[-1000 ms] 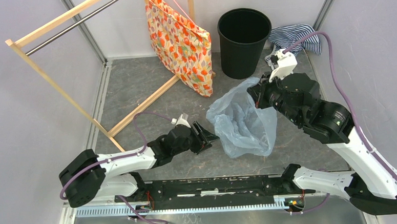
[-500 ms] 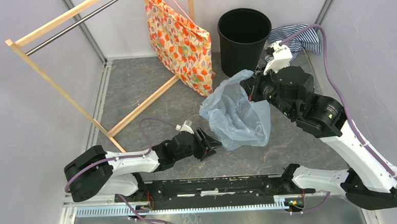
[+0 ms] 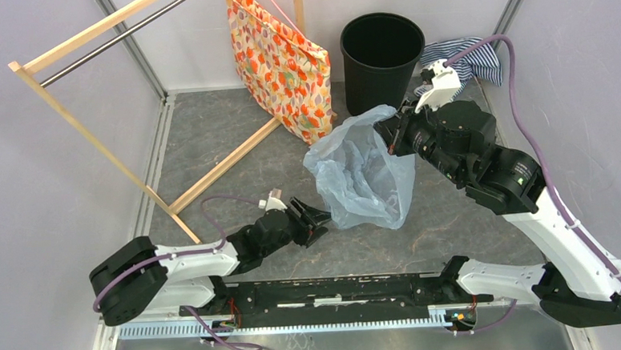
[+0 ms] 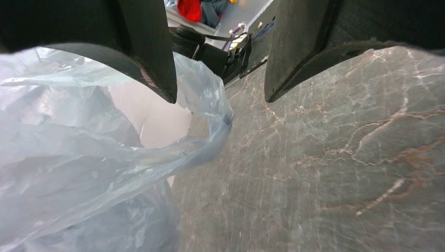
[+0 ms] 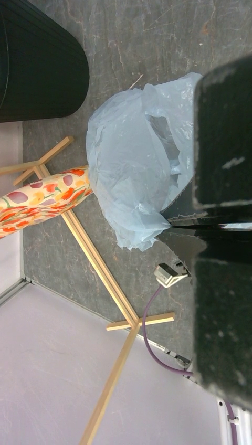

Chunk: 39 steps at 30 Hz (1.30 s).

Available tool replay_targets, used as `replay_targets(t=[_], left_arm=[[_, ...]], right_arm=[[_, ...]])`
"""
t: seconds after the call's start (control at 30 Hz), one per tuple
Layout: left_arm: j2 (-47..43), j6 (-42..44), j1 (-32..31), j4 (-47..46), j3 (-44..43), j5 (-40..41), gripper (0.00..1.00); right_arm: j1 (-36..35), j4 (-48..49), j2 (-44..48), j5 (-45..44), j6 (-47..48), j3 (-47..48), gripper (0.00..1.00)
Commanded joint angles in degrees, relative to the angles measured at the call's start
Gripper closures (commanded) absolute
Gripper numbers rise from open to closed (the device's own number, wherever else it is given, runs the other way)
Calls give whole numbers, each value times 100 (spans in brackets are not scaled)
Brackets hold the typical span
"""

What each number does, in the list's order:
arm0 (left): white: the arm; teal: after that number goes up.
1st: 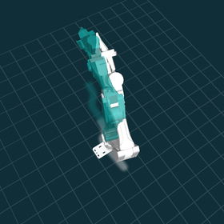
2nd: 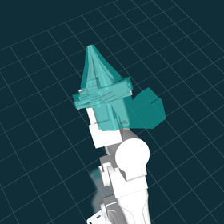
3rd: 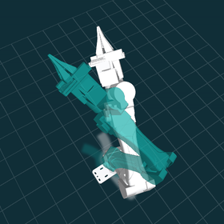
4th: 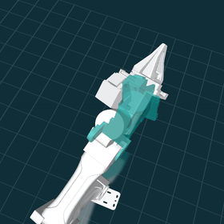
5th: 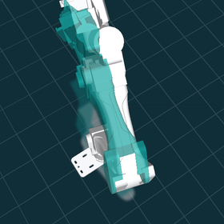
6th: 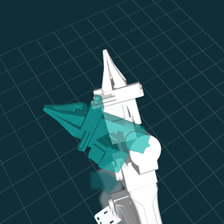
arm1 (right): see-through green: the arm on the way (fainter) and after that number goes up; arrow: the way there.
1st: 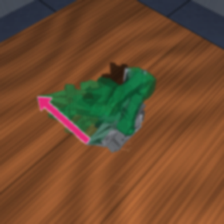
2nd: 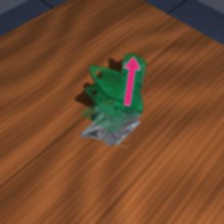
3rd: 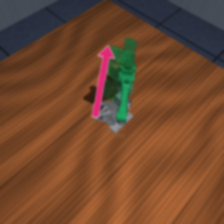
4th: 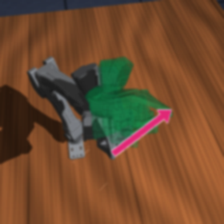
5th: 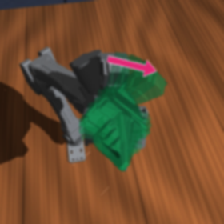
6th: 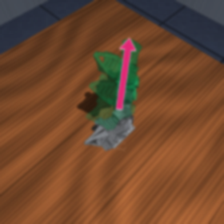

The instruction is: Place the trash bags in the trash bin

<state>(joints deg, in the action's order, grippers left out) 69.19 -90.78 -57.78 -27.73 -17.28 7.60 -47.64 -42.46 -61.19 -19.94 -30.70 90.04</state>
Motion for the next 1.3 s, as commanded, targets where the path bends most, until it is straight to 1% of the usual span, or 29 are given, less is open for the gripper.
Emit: replay_targets(t=[0.0,0.13,0.37,0.6,0.97,1.1,1.27], left_arm=[[-511,-356,97,-25,266,483,32],[-455,-223,259,-58,171,342,31],[-19,-214,378,-292,-37,122,30],[395,-247,403,-958,-75,-23,29],[816,-199,382,-1258,-287,-341,30],[1051,-360,347,-1471,-288,-403,31],[1336,-783,309,-1973,-131,-349,37]], right_arm=[[-26,246,59,3,-105,145,100],[-22,337,30,129,-178,102,100],[-25,370,27,196,-227,101,100],[-22,397,9,252,-270,49,100],[-23,444,54,230,-314,-34,100],[-22,451,32,244,-311,-33,100],[-25,463,43,190,-294,-39,100]])
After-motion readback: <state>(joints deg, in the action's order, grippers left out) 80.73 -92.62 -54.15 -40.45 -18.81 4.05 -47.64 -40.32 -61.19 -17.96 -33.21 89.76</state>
